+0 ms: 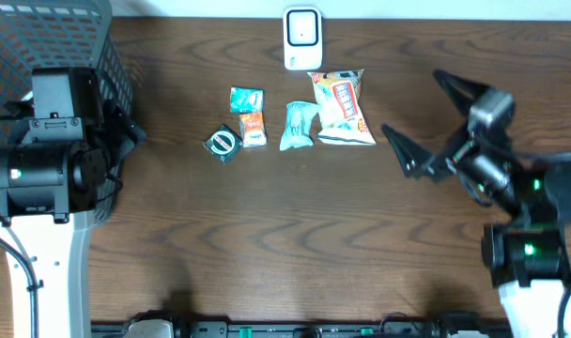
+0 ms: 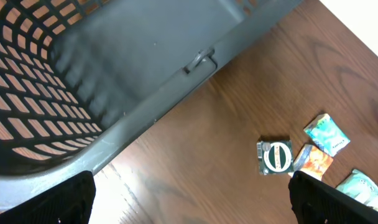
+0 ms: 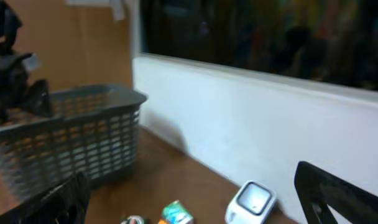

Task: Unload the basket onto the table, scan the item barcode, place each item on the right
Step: 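Reach the right gripper toward the yellow chip bag near the scanner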

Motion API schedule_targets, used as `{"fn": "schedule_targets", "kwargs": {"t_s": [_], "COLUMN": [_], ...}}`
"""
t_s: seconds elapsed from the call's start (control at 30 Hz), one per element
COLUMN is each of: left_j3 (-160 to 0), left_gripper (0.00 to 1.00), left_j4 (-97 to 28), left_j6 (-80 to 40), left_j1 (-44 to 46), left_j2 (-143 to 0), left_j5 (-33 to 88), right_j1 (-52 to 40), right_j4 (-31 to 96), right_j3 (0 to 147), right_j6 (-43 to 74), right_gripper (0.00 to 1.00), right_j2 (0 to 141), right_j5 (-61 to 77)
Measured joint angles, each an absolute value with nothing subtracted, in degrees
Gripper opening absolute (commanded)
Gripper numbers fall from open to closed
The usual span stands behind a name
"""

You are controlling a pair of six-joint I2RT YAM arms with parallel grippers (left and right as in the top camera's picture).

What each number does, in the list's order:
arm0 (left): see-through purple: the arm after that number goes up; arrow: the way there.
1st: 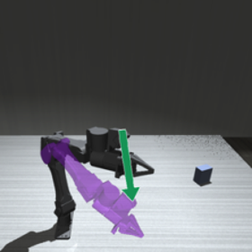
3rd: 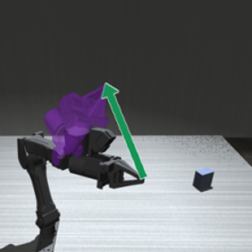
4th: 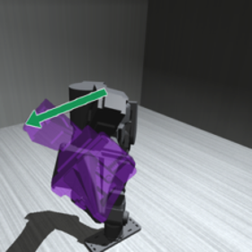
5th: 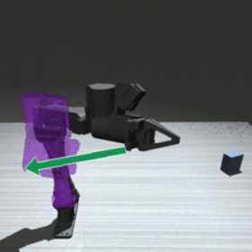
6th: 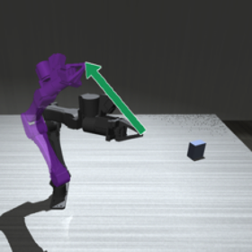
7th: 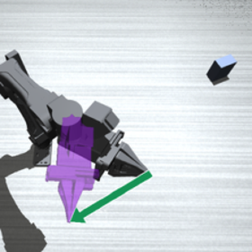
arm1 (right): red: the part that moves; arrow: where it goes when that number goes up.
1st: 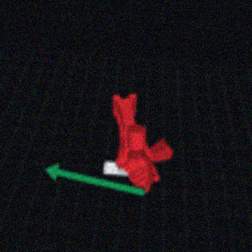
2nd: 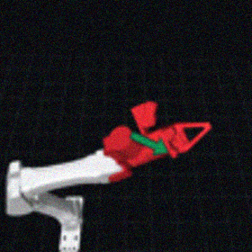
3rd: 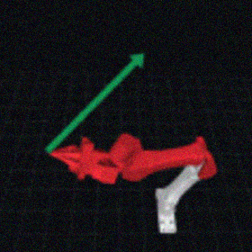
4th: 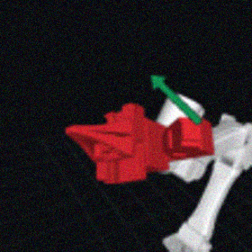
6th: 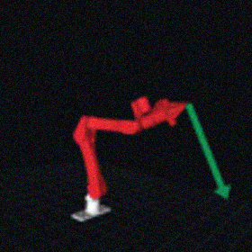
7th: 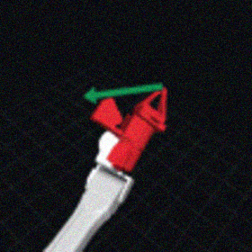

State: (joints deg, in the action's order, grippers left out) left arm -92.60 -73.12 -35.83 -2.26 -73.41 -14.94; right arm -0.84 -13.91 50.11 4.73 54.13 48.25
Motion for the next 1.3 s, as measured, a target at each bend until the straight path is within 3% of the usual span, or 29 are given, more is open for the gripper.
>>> {"fn": "schedule_targets", "kwargs": {"t_s": [0.2,0.37,0.6,0.83,1.3], "left_j3": [-92.6,-92.6,-92.6,-92.6,-92.6], "left_gripper": [0.98,0.98,0.98,0.97,0.98], "left_j4": [-73.1,-73.1,-73.1,-73.1,-73.1], "left_j6": [-35.8,-35.8,-35.8,-35.8,-35.8], "left_j1": [-2.3,-2.3,-2.3,-2.3,-2.3], "left_j2": [-73.4,-73.4,-73.4,-73.4,-73.4], "left_j5": [-15.0,-14.9,-14.9,-14.9,-14.9], "right_j1": [-7.5,-12.8,-19.0,-20.0,-22.3], "right_j4": [-13.9,-12.1,3.1,31.2,38.8], "right_j3": [56.7,58.5,66.5,86.5,88.1], "right_j6": [1.3,-3.9,-11.7,-14.8,-11.8], "right_gripper": [0.99,0.99,0.99,0.99,0.99], "right_j2": [63.3,67.4,72.7,86.0,92.2], "right_j5": [52.7,46.3,29.1,21.1,25.5]}}
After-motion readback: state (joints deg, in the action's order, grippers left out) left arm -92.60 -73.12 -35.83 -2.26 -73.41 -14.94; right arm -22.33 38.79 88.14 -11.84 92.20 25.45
